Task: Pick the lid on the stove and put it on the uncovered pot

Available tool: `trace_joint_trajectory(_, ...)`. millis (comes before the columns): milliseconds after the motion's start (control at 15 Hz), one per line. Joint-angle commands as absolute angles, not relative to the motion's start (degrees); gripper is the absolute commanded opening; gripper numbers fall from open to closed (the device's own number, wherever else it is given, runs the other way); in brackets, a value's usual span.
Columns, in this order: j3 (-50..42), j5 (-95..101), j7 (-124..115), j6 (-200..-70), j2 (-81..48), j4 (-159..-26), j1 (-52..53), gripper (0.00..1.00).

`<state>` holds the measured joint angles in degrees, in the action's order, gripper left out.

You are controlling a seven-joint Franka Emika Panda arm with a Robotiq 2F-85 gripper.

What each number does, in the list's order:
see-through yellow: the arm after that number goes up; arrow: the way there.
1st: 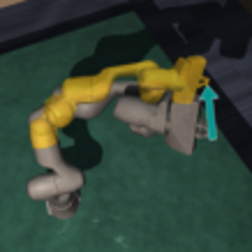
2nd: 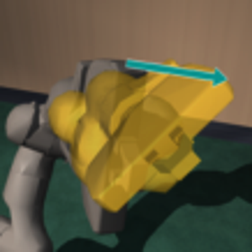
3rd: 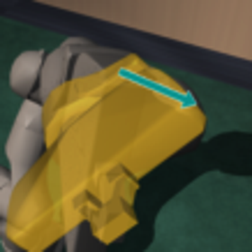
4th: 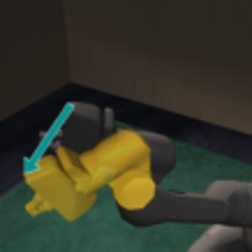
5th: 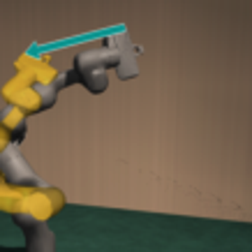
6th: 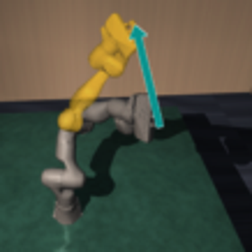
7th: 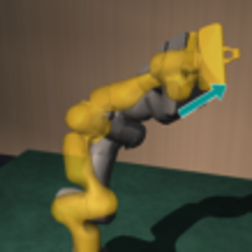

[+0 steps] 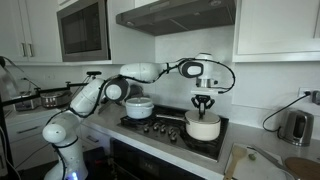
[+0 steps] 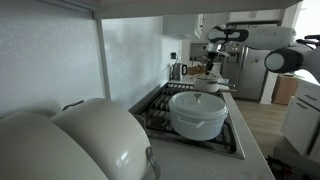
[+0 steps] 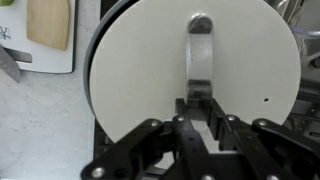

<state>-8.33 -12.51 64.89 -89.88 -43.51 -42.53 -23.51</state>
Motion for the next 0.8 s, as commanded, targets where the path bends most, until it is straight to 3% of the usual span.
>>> trace_joint_trajectory(0, -9.0, -11.3, 64.3, -89.5, -44.0, -39.8, -23.3, 0.06)
trace_joint_trajectory(667, -9.3, -10.8, 64.4, -89.1, -44.0, -39.8, -23.4, 0.06)
trace_joint_trajectory(733, -9.3, -10.7, 64.3, -89.0, -44.0, -39.8, -23.4, 0.28)
